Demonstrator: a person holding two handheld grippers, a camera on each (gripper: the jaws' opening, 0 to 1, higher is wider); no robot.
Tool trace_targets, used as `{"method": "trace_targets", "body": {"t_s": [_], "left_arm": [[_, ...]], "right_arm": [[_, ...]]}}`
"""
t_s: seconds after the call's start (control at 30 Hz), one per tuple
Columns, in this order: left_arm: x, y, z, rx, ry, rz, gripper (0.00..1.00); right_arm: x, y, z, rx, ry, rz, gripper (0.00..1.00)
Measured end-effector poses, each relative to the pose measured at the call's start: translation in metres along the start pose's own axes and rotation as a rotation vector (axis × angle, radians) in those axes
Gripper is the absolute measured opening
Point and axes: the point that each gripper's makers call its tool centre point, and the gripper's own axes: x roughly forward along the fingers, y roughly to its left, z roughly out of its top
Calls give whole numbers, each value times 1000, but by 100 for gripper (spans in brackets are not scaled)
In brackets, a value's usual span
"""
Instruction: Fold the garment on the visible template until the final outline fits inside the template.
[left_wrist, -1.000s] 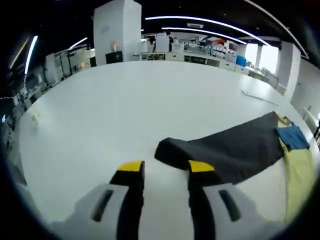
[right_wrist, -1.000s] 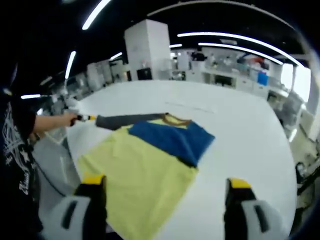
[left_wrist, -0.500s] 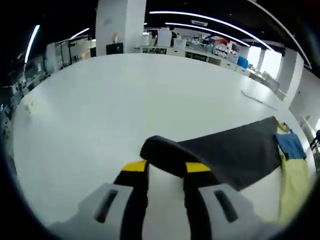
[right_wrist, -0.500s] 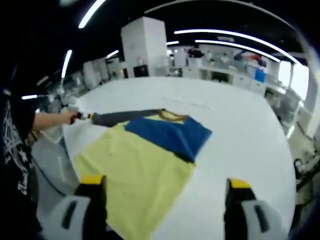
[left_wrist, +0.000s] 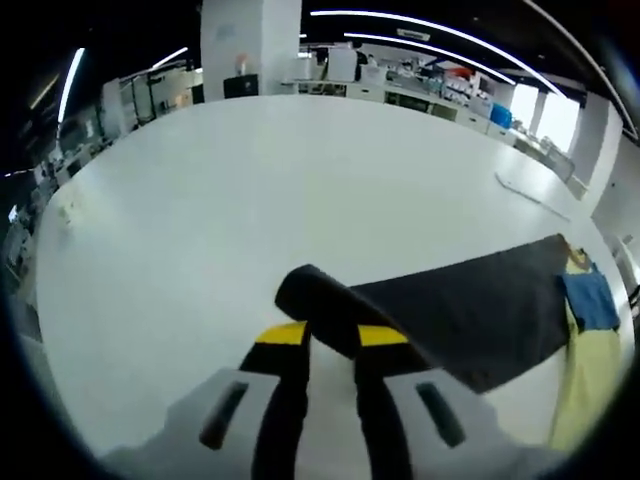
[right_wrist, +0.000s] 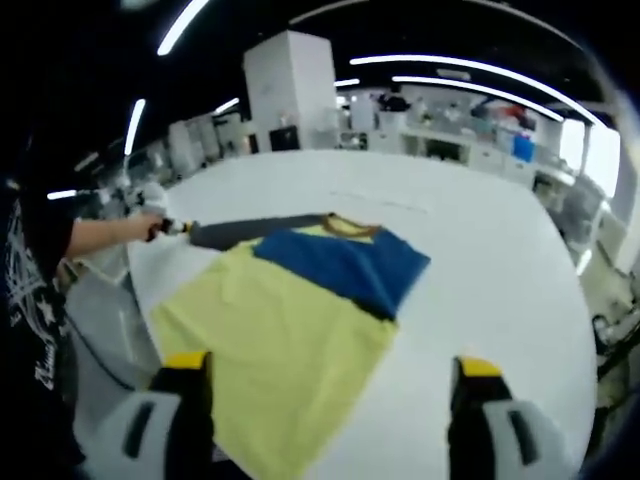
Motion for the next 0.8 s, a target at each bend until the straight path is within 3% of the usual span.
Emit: {"method": "trace_targets", "body": {"t_s": [0.27,0.63,0.8], "left_arm": [[1,-6,1,-52,-6,-20,0],[-14,-3,-4,0,11,-45,0],[-30,10,-10,53,19,-43,0]], "right_arm": [[0,3,-2,-1,5,6,99],[0,10,1,-14,-9,35,99],[-1,13,3,-19,-18,43,99]]}}
